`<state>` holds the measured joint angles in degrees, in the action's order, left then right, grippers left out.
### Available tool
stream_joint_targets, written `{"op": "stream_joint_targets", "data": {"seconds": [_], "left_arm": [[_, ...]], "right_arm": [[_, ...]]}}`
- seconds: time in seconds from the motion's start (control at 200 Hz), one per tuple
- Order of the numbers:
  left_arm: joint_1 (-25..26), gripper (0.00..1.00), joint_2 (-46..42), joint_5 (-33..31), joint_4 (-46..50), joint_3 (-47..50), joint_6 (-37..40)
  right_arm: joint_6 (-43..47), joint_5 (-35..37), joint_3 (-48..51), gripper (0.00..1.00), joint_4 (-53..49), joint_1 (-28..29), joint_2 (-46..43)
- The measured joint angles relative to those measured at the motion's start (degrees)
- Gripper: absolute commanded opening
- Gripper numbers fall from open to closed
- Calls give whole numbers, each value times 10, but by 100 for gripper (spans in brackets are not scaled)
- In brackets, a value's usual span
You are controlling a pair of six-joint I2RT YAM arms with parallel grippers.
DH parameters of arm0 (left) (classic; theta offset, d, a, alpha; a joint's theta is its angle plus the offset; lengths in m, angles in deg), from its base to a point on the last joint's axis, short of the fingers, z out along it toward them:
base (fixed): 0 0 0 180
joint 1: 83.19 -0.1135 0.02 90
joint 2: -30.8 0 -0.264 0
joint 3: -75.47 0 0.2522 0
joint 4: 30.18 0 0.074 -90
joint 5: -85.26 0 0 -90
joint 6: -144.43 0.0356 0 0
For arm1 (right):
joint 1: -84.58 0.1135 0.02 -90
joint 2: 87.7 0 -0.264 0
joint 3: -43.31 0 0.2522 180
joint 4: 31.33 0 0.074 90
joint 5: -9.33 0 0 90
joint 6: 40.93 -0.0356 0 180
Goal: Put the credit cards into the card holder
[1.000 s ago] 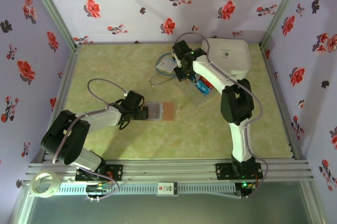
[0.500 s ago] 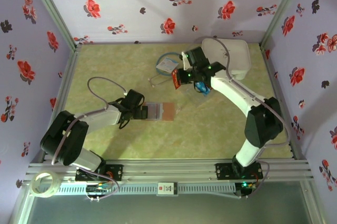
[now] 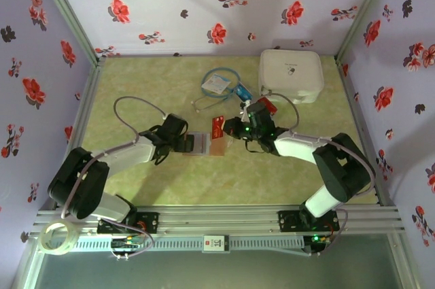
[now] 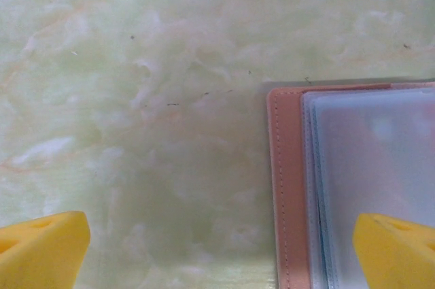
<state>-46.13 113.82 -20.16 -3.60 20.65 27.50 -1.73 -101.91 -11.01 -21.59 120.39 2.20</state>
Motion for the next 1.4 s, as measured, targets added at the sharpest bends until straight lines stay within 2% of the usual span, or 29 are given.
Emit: {"op": "stream_joint_targets", "data": {"seconds": [0.195,0.505,1.4], "left_arm": [[9,100,18,-3,0,-4,2],[10,100,32,-11,0,-4,5],[15,100,39,-38,1,-4,-2]], "right_arm": [[-40,1,28,0,113,22,21],[-73,11,71,0,214,29,73],[-99,18,88,0,356,42,172]]}}
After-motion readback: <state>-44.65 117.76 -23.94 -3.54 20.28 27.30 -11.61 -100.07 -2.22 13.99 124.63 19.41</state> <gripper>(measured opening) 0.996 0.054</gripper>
